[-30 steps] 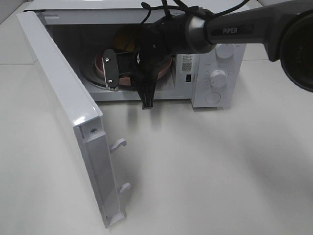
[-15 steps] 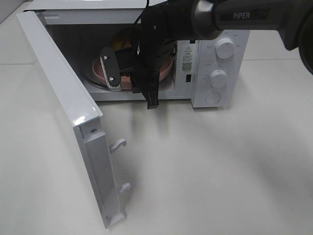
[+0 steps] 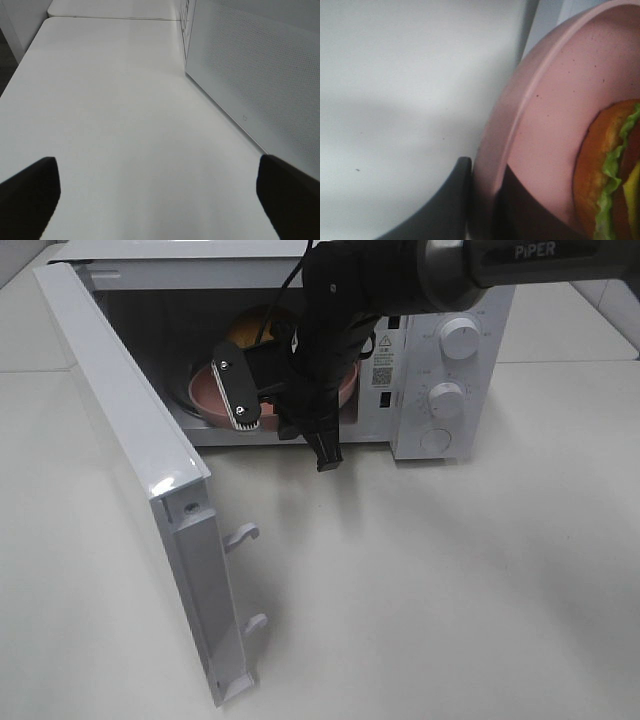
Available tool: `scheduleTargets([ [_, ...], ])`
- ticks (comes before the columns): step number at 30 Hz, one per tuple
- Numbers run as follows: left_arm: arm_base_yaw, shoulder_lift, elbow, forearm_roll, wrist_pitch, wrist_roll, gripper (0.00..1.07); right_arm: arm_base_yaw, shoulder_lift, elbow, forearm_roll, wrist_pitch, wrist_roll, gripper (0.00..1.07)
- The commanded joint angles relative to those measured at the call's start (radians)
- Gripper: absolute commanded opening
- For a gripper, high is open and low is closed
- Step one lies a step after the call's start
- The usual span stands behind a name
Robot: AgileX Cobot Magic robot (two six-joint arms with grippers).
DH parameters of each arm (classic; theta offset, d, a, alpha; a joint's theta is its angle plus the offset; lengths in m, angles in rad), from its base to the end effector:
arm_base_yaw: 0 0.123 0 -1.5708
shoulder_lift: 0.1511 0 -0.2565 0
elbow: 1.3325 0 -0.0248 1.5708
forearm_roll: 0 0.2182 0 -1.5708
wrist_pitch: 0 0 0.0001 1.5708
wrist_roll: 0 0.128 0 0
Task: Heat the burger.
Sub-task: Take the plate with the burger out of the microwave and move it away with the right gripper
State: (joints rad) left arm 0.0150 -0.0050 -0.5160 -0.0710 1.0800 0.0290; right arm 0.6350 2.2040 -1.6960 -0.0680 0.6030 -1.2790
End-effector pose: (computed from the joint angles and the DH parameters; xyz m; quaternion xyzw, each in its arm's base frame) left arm 0.0251 -0.0076 0.2473 0.0080 0.8522 -0.0239 0.5226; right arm 0.3709 0.2671 0.1289 -0.7992 0.5365 -0.1102 0.2478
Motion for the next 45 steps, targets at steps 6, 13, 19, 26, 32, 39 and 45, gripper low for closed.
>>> scheduleTargets([
  [6,0.003,-0.013,0.001,-0.003,-0.012,-0.002,1.00,0.003,-0.084,0.106,0.029,-0.075,-0.050,0.00],
  [13,0.003,-0.013,0.001,-0.003,-0.012,-0.002,1.00,0.003,-0.138,0.179,0.046,-0.104,-0.057,0.00],
  [19,0.003,-0.013,0.001,-0.003,-0.012,-0.002,1.00,0.002,-0.181,0.234,0.108,-0.152,-0.117,0.00],
  [26,0.003,-0.013,0.001,-0.003,-0.012,-0.002,1.00,0.002,-0.221,0.294,0.166,-0.152,-0.236,0.00],
  [32,0.003,-0.013,0.001,-0.003,-0.012,-0.002,1.00,0.002,-0.275,0.345,0.170,-0.194,-0.250,0.00],
  [39,0.003,-0.013,0.001,-0.003,-0.012,-0.002,1.00,0.005,-0.338,0.426,0.170,-0.206,-0.250,0.00],
  [45,0.003,-0.013,0.001,-0.003,-0.012,-0.002,1.00,0.005,-0.407,0.526,0.170,-0.251,-0.250,0.00],
])
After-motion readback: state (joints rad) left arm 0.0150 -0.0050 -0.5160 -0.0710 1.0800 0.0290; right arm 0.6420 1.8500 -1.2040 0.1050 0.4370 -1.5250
